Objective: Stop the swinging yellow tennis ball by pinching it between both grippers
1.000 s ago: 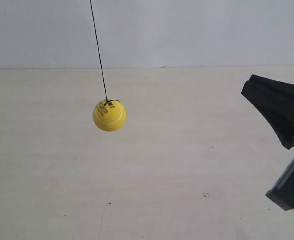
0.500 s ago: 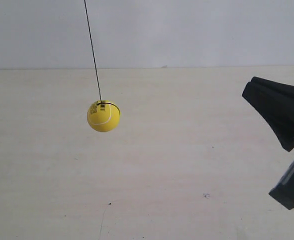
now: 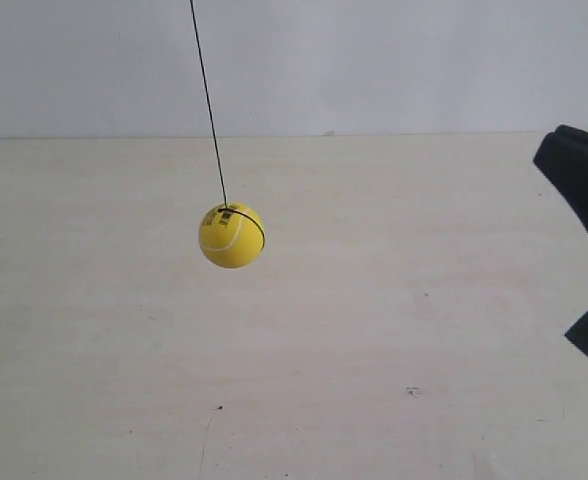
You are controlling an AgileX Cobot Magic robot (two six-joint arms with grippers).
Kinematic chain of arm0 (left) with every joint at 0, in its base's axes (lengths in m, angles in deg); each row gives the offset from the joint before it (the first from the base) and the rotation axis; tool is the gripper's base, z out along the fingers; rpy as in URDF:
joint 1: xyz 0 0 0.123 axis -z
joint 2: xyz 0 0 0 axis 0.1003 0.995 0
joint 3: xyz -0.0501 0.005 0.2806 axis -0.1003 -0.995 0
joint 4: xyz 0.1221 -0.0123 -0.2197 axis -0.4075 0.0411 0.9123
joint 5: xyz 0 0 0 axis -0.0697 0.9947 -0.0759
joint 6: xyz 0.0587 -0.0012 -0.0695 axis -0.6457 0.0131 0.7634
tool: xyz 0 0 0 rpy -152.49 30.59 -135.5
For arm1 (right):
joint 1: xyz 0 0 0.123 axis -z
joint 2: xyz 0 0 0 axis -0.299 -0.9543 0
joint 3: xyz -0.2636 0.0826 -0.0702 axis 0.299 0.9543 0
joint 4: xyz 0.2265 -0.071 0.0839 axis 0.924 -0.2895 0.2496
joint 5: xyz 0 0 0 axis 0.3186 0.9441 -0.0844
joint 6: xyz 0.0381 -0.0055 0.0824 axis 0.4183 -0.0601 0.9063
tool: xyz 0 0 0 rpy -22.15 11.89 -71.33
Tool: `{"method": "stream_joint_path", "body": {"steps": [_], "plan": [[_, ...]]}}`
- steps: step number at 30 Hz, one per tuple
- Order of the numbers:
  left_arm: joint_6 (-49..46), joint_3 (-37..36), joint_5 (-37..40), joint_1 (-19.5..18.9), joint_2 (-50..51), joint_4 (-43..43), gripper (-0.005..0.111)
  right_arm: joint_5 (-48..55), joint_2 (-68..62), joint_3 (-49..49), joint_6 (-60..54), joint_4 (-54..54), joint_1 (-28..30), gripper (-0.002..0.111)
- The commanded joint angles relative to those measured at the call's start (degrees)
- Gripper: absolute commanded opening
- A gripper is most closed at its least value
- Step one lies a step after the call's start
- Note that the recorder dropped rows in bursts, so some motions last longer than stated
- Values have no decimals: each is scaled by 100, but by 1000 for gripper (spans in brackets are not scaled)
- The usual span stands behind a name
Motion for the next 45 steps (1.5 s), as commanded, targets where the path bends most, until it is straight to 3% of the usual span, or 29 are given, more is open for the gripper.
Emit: {"method": "stream_joint_path", "body": {"steps": [1, 4, 10, 17, 39, 45], "plan": [[62, -29, 51, 3, -13, 27, 5, 1575, 1128, 22, 150, 312, 56, 0], [62, -29, 51, 3, -13, 27, 5, 2915, 1904, 22, 150, 658, 69, 0], [62, -29, 51, 3, -13, 27, 5, 4480, 3034, 26, 148, 701, 352, 0], [62, -29, 51, 3, -13, 27, 5, 4202, 3698, 828, 336, 701, 1218, 0], [62, -29, 68, 3, -13, 14, 5, 5778, 4210, 828, 809, 864, 1192, 0], [62, -29, 68, 3, -13, 14, 5, 6556, 4463, 828, 160, 1647, 1192, 0]]}}
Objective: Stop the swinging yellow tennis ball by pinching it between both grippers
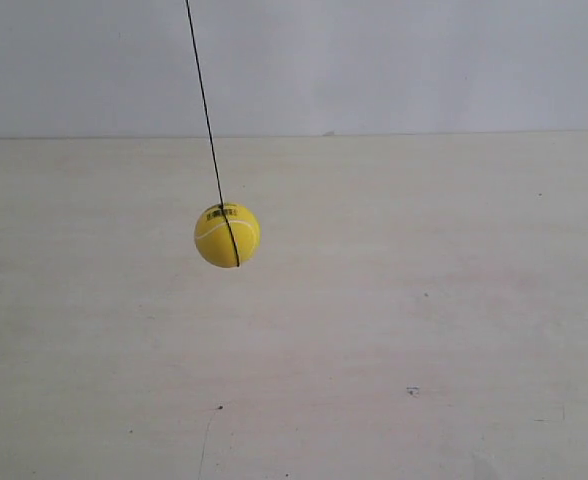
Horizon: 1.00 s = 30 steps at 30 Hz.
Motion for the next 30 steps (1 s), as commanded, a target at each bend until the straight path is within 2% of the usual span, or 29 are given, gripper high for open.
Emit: {"method": "stream_joint_path", "body": {"steps": [1, 15, 19, 26, 30], "plan": [[62, -29, 55, 3, -13, 14, 5, 671, 147, 25, -557, 624, 4, 0], [62, -29, 55, 3, -13, 14, 5, 825, 184, 25, -741, 653, 4, 0], [62, -29, 55, 3, -13, 14, 5, 825, 184, 25, -760, 1115, 4, 0], [62, -29, 55, 3, -13, 14, 5, 825, 184, 25, -1865, 1275, 4, 0], [62, -29, 55, 3, -13, 14, 5, 813, 184, 25, -1876, 1283, 4, 0]]}}
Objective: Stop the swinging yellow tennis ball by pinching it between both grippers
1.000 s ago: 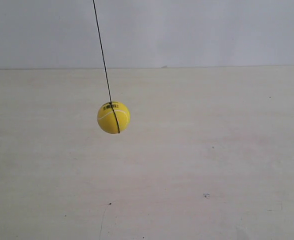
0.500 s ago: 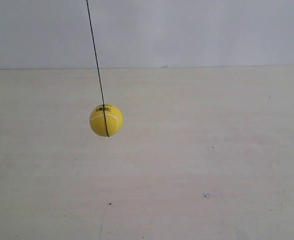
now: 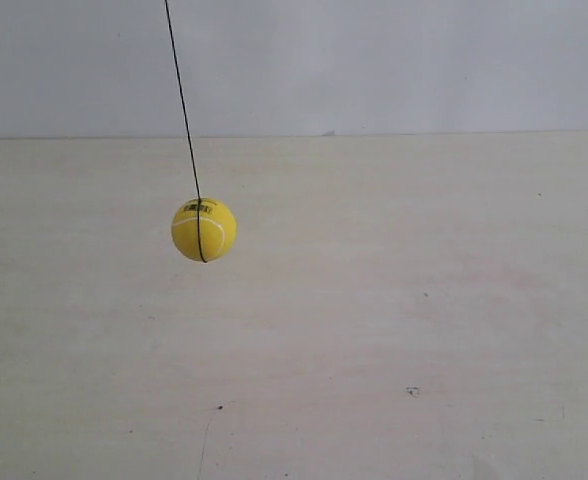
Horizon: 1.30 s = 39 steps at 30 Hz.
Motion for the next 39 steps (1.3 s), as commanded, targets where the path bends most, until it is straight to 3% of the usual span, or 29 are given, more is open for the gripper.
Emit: {"method": "stream_joint_path", "body": {"steps": [1, 16, 20, 22, 25, 26, 30, 34, 39], "plan": [[62, -29, 53, 3, -13, 14, 5, -14, 33, -3, -162, 44, 4, 0], [62, -29, 53, 3, -13, 14, 5, -14, 33, -3, -139, 44, 4, 0], [-775, -29, 81, 3, -13, 55, 5, -14, 33, -3, -124, 44, 4, 0], [-845, -29, 320, -7, -13, 675, 5, -14, 33, -3, -124, 44, 4, 0], [-2507, -56, 1548, -292, -13, 2553, 5, -14, 33, -3, -124, 44, 4, 0], [-2742, -124, 1791, -425, -13, 2784, 5, -14, 33, -3, -124, 44, 4, 0], [-2835, -326, 2198, -921, -13, 2884, 5, -14, 33, -3, -124, 44, 4, 0], [-3012, -326, 3066, -924, -13, 2864, 5, -14, 33, -3, -124, 44, 4, 0], [-3012, -326, 3255, -924, -13, 3293, 5, -14, 33, -3, -124, 44, 4, 0]]}}
